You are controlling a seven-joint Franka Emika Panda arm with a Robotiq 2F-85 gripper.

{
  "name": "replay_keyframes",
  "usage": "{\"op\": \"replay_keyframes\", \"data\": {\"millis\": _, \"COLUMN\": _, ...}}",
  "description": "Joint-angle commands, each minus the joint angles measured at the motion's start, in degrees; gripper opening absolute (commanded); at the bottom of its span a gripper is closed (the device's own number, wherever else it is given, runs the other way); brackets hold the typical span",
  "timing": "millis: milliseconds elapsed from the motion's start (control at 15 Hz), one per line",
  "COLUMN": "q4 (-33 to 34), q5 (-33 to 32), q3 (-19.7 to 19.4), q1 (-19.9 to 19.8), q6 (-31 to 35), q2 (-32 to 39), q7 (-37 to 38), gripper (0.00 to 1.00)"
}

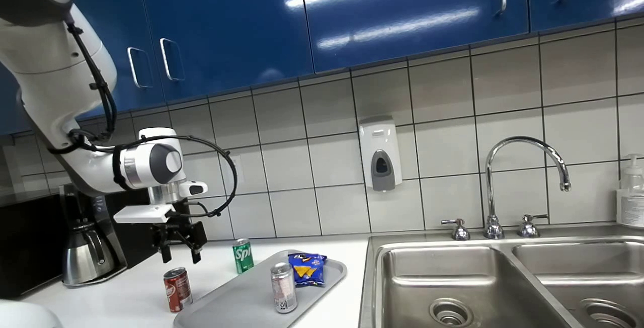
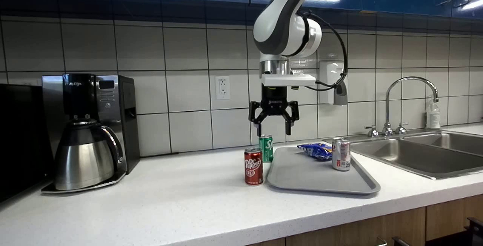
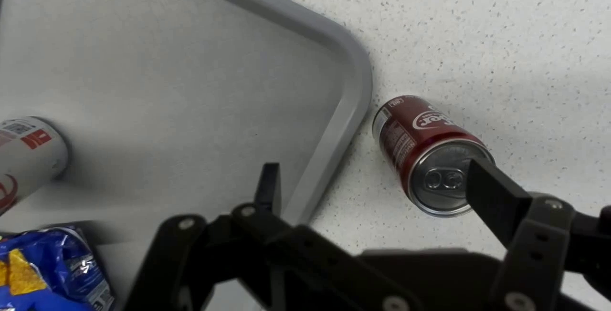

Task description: Move the cans to the tray

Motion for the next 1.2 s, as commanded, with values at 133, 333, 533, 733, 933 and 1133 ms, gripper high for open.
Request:
{"op": "replay_keyframes", "data": {"millis": 133, "q4": 5.75, "q5": -0.94, "q3": 0.44, "q1": 1.79, "q6": -0.73, "q2": 4.12, "q7": 3.23, "gripper": 1.00}}
{"op": "replay_keyframes", "data": {"millis": 333, "q4": 7.64, "q5": -1.62, "q3": 0.32, "q1": 3.21, "q6": -1.00, "q2": 5.65, "q7": 5.38, "gripper": 1.00}}
{"op": "replay_keyframes", "data": {"millis": 533, "q4": 8.99, "q5": -2.21, "q3": 0.25, "q1": 4.63, "q6": -0.73, "q2": 7.36, "q7": 7.04, "gripper": 1.00}}
{"op": "replay_keyframes", "data": {"millis": 733, "q4": 10.09, "q5": -2.42, "q3": -0.01, "q1": 5.70, "q6": -0.66, "q2": 8.91, "q7": 7.74, "gripper": 1.00}}
{"op": "replay_keyframes", "data": {"millis": 933, "q4": 8.69, "q5": -0.87, "q3": 0.12, "q1": 5.44, "q6": -0.15, "q2": 8.35, "q7": 5.75, "gripper": 1.00}}
{"op": "replay_keyframes", "data": {"millis": 1133, "q4": 8.74, "q5": -0.85, "q3": 0.08, "q1": 5.51, "q6": -0.15, "q2": 8.76, "q7": 5.75, "gripper": 1.00}}
